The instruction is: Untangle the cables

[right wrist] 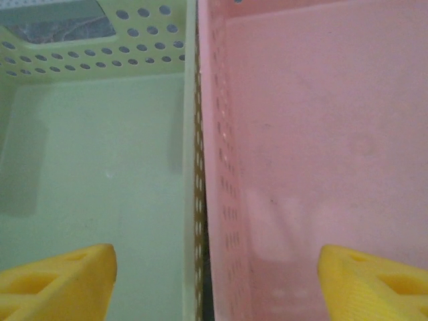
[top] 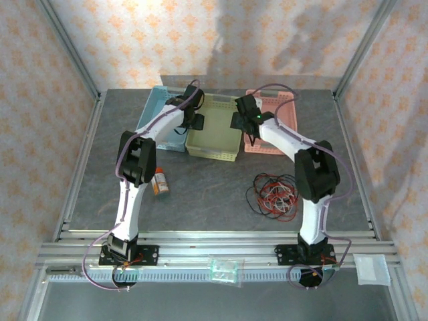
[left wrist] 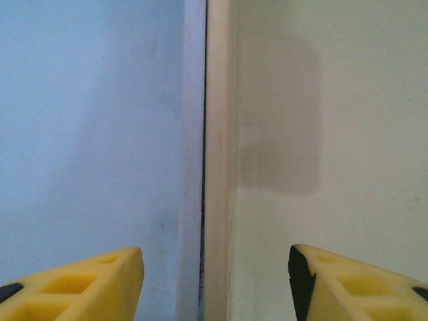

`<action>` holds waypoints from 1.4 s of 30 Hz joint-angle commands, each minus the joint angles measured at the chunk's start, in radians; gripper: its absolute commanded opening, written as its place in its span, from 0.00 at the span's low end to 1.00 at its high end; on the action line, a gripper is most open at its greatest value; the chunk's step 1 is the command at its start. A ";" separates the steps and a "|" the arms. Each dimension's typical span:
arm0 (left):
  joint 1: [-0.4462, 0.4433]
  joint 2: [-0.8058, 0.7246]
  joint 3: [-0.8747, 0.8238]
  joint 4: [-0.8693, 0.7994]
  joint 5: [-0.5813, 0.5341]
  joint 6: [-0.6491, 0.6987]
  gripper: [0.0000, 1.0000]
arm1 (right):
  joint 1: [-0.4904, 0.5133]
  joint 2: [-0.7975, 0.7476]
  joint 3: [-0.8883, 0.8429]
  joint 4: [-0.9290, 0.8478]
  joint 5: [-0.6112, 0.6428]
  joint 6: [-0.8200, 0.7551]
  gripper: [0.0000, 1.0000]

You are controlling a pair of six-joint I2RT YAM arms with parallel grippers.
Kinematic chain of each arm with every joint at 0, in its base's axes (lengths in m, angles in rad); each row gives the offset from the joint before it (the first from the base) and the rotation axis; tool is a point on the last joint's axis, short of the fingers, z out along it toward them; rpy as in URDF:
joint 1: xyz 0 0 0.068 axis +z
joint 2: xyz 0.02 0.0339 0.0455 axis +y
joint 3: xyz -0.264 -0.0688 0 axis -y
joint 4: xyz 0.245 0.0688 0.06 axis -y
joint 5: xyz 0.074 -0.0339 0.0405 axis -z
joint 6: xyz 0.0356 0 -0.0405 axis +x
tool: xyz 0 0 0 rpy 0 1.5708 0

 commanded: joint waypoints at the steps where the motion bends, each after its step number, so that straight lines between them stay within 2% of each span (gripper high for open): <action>1: 0.009 0.034 0.041 -0.023 -0.003 -0.049 0.54 | -0.007 0.062 0.086 -0.063 0.007 -0.002 0.75; 8: 0.009 0.072 0.064 -0.023 0.001 -0.141 0.43 | -0.007 0.162 0.194 -0.138 0.028 0.000 0.66; 13: 0.011 0.084 0.066 -0.018 0.002 -0.193 0.37 | -0.007 0.197 0.222 -0.161 -0.005 -0.005 0.60; 17: 0.013 0.089 0.066 -0.020 -0.008 -0.243 0.32 | -0.007 0.197 0.227 -0.167 -0.012 -0.006 0.59; 26: 0.014 0.095 0.067 0.005 0.046 -0.296 0.22 | -0.007 0.196 0.227 -0.165 -0.059 -0.010 0.56; 37: 0.001 0.091 0.064 0.021 0.086 -0.261 0.21 | -0.007 0.189 0.225 -0.175 -0.058 -0.022 0.40; 40: 0.004 0.092 0.067 0.019 0.071 -0.272 0.20 | -0.007 0.177 0.210 -0.181 -0.054 -0.029 0.39; 42: 0.010 0.092 0.069 0.017 0.063 -0.286 0.19 | -0.007 0.154 0.182 -0.174 -0.042 -0.029 0.43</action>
